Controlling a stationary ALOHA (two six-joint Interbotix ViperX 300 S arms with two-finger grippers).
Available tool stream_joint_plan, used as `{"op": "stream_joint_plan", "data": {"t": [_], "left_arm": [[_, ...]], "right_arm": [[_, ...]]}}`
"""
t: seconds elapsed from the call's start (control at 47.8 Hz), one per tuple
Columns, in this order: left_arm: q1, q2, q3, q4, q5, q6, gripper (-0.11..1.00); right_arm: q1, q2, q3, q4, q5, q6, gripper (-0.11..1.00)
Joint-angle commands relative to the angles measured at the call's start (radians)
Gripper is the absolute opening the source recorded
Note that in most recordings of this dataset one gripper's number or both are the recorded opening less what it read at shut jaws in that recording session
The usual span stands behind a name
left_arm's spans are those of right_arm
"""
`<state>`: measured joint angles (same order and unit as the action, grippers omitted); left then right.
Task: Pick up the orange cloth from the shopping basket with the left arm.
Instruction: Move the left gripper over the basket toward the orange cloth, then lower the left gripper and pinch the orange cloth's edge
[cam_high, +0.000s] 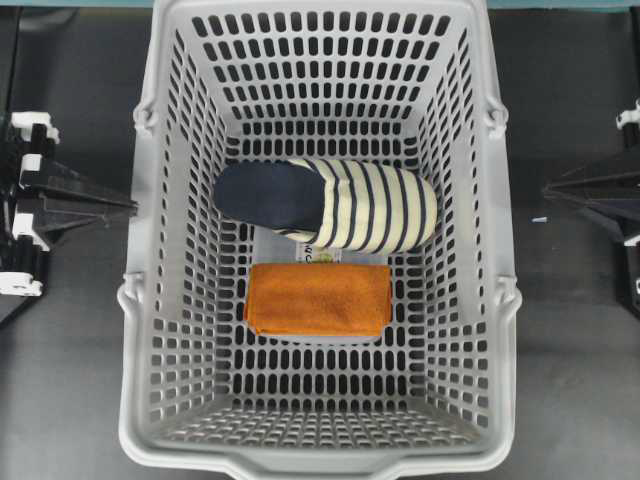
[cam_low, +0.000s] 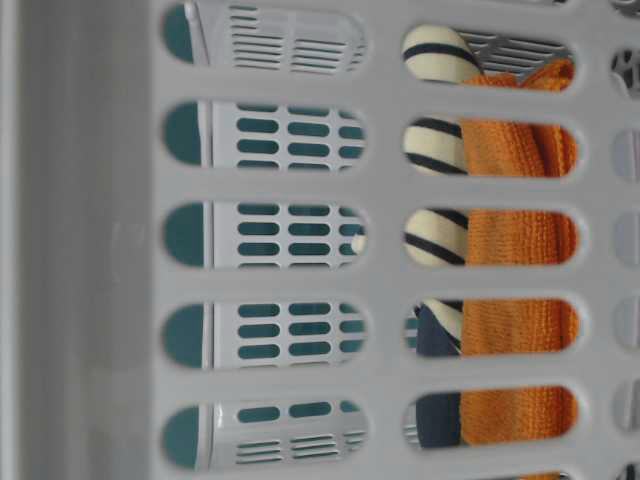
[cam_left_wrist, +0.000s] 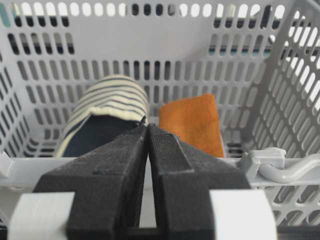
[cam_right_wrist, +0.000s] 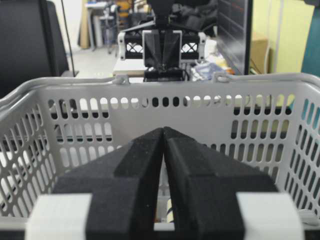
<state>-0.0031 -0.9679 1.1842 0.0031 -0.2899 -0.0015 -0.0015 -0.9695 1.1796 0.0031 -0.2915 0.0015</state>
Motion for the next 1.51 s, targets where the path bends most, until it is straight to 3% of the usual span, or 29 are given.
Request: {"op": "stream_joint_plan", "data": {"t": [0.0, 0.126, 0.398, 0.753, 0.879, 1.004, 1.172, 1.255, 1.318, 1.486], "left_arm": [[0.002, 0.034, -0.087, 0.04, 0.098, -0.035, 0.06], [-0.005, 0.1, -0.213, 0.04, 0.321, -0.075, 0.0], [-0.015, 0.336, -0.552, 0.04, 0.765, -0.077, 0.0], [-0.044, 0.753, -0.956, 0.04, 1.06, -0.075, 0.01], [-0.048, 0.854, -1.045, 0.04, 1.138, -0.086, 0.02], [-0.072, 0.933, -1.092, 0.04, 1.149, -0.092, 0.2], [-0.107, 1.025, -1.101, 0.04, 1.124, -0.095, 0.69], [-0.11, 1.058, -1.103, 0.04, 1.124, -0.103, 0.86], [-0.109, 1.078, -1.104, 0.04, 1.124, -0.11, 0.91], [-0.104, 1.12, -1.098, 0.04, 1.109, -0.115, 0.89]], "right_arm": [[-0.003, 0.012, -0.002, 0.002, -0.005, 0.003, 0.0], [-0.003, 0.012, 0.005, 0.003, 0.005, 0.018, 0.0], [0.006, 0.005, 0.005, 0.005, 0.005, 0.035, 0.0], [0.012, -0.005, 0.005, 0.003, 0.011, 0.037, 0.0], [0.014, -0.009, 0.005, 0.005, 0.012, 0.037, 0.0], [0.014, -0.017, 0.006, 0.005, 0.02, 0.037, 0.0], [0.015, -0.029, 0.005, 0.005, 0.064, 0.037, 0.0], [0.017, -0.04, 0.003, 0.003, 0.078, 0.037, 0.0], [0.018, -0.051, 0.003, 0.003, 0.086, 0.037, 0.0], [0.017, -0.072, 0.006, 0.003, 0.101, 0.035, 0.0]]}}
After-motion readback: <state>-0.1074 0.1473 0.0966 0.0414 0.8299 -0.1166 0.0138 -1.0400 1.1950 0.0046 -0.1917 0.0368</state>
